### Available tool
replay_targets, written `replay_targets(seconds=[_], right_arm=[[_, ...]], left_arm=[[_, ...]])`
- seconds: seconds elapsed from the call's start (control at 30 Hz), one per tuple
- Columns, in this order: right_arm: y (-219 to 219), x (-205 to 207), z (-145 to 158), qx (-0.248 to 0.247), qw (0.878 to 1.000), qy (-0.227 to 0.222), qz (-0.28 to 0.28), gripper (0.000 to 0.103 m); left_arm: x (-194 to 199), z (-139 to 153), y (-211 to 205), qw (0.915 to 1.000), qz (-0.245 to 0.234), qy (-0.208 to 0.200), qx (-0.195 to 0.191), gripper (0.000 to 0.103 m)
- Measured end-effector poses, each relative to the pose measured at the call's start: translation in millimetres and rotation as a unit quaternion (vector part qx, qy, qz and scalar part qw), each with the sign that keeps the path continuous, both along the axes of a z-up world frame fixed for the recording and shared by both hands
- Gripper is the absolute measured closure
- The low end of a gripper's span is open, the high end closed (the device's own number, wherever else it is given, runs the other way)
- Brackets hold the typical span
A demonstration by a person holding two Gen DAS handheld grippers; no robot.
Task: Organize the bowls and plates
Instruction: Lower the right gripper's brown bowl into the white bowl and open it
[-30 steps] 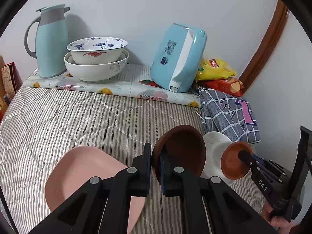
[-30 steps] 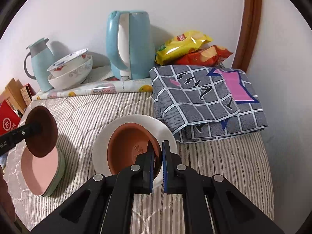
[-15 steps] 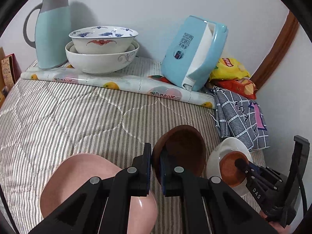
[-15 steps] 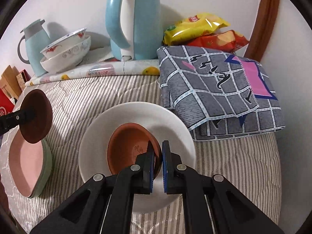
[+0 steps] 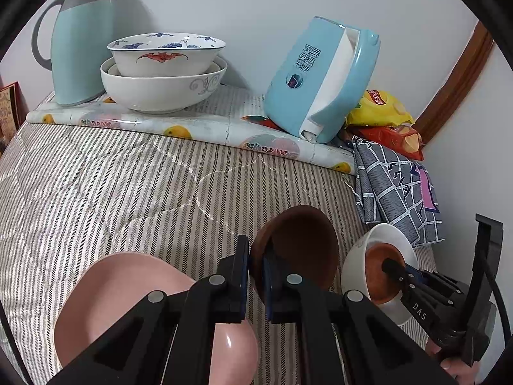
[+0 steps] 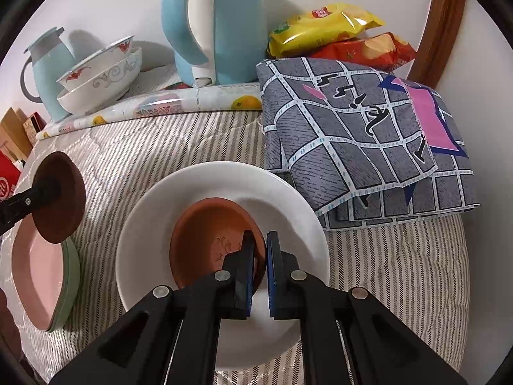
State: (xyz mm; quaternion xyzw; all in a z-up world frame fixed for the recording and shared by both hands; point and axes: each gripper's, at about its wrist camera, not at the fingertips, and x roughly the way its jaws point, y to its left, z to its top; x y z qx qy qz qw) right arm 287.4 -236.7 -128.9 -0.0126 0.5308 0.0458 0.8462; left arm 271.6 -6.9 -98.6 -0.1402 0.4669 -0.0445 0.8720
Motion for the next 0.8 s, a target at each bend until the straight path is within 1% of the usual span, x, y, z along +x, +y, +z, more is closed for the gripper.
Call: replay_targets(seconds=[0.2, 0.33, 0.5, 0.57, 0.67, 0.73, 0.8], right_arm=[[1, 1, -3, -0.013, 1.0, 0.006, -0.001, 0.095], [6, 3, -5, -0.043, 0.999, 0.01, 0.007, 0.094], [11, 4, -7, -0.061, 0.998, 0.018, 0.013, 0.092], [12, 5, -7, -0.067, 0.997, 0.024, 0.015, 0.089], [21, 6, -10, -0.09, 0.995, 0.029, 0.024, 0.085], [26, 4, -13, -0.107, 0.993, 0.031, 0.033, 0.084], [27, 3, -15, -0.104, 0.994, 0.033, 0.028, 0.083]], left_arm=[[0, 0, 2, 1.0, 0.002, 0.0, -0.003, 0.095], [-1, 1, 4, 1.0, 0.001, -0.002, -0.004, 0.095], [-3, 4, 7, 1.0, 0.001, -0.005, -0.005, 0.095], [-4, 5, 8, 1.0, 0.0, -0.006, -0.004, 0.095], [-6, 4, 8, 1.0, -0.001, -0.006, -0.003, 0.095], [-8, 3, 9, 1.0, -0.001, -0.003, -0.005, 0.095], [-10, 3, 9, 1.0, -0.002, -0.002, -0.006, 0.095]])
